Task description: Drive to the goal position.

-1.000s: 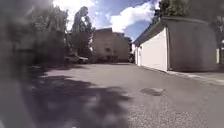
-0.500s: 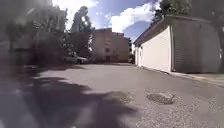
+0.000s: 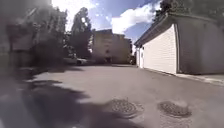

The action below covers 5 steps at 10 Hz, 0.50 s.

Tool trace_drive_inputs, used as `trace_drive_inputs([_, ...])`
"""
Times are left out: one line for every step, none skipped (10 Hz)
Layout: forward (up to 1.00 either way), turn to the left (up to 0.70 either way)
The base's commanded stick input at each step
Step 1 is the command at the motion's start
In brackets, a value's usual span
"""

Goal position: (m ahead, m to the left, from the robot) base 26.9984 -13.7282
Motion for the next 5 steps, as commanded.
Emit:
trace_drive_inputs([0.85, 0.0])
trace_drive_inputs([0.85, 0.0])
trace_drive_inputs([0.85, 0.0])
trace_drive_inputs([0.85, 0.0])
trace_drive_inputs([0.85, 0.0])
